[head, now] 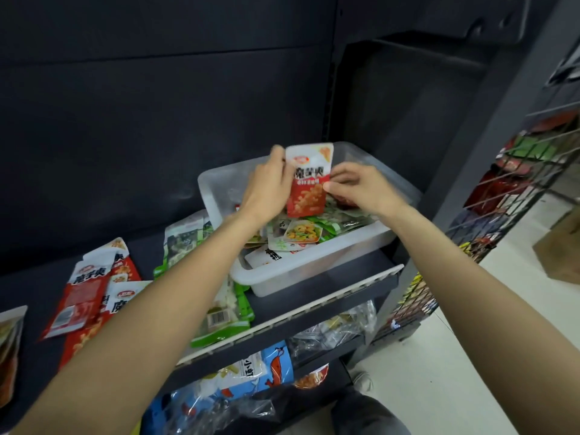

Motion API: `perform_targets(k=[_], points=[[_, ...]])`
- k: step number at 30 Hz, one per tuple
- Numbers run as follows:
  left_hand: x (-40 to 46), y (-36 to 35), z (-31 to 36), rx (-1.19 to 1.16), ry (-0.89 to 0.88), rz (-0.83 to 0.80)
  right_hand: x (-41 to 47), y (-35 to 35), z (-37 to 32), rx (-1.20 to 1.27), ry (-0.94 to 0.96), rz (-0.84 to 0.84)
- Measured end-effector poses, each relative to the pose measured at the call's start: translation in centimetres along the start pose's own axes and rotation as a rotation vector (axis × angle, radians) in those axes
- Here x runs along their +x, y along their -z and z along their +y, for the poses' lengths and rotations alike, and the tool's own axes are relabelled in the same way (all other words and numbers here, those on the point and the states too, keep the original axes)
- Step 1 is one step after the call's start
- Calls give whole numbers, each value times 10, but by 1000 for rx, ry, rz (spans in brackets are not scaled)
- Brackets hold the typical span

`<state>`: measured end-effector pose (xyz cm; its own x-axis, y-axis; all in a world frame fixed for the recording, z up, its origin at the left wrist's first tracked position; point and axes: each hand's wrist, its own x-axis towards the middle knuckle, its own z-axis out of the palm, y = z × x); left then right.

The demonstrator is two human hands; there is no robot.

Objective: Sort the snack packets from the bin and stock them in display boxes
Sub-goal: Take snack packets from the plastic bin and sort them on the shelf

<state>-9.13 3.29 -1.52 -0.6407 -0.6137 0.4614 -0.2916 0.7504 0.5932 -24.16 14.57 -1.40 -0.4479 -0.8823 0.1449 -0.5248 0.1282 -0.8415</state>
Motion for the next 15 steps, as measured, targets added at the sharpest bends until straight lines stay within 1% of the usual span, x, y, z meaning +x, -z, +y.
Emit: perform_targets(k=[1,5,7,8,10,11,13,15], points=[[-2,10,4,-116,40,43,-4,-2,-10,67,8,-13],[-23,53,17,-557,185,207,-24,-26,-56,298,67,-159],[-43,74,16,-704,276,225,-30,-48,-76,371,87,-144],[-55,84,11,-752,329,190,-32,-62,-85,397,88,-127],[-82,104,-4,-794,413,85,-37,-94,-101,391,89,-93],[-97,114,-16,-769,440,55,-38,-113,-108,346,93,-83],[-126,134,-37,-663,490,65,-39,-152,-118,189,124,-98],[-153,151,-59,-561,548,124,-40,-190,-125,36,149,-173]])
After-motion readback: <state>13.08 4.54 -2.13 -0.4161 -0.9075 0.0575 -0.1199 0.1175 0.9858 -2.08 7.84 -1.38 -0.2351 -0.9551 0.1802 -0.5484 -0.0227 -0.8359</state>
